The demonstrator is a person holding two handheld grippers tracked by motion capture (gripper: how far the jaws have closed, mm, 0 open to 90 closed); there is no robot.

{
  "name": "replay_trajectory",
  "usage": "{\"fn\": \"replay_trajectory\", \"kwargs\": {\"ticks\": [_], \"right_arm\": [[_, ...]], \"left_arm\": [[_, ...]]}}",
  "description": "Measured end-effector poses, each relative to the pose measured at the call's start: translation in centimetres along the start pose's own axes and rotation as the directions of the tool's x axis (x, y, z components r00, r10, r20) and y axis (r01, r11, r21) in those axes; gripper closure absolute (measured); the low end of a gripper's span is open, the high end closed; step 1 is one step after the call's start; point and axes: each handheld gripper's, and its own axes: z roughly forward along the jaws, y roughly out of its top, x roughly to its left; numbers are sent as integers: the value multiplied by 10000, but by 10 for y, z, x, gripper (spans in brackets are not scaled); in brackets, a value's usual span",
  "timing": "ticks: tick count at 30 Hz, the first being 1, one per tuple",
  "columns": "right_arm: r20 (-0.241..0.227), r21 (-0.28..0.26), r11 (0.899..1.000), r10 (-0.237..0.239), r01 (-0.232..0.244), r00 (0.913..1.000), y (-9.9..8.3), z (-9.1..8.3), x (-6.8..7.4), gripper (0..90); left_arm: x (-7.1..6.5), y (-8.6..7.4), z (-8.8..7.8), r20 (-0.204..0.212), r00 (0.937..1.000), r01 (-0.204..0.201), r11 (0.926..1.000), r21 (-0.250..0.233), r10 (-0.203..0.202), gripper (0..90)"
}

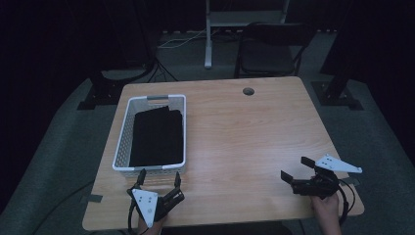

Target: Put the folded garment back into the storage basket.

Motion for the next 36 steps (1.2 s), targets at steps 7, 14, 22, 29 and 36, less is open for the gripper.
{"fn": "replay_trajectory", "kwargs": {"ticks": [7,14,22,29,36], "right_arm": [[609,290,9995,114,-132,9981,-16,5,-7,10],[2321,82,9974,-714,714,9701,-17,11,7,10],[2315,39,9986,-522,528,9714,-17,11,5,10],[2313,64,9992,-399,395,9721,-17,11,4,10],[2314,106,9993,-372,357,9722,-17,12,4,10]], "left_arm": [[0,0,0,-5,10000,-2,10000,4,2,27],[0,0,0,-30,10000,8,10000,-42,-8,26],[0,0,0,-37,10000,-2,10000,4,2,27],[0,0,0,-24,10000,-10,10000,14,10,26],[0,0,0,-26,10000,2,10000,4,-2,26]]}}
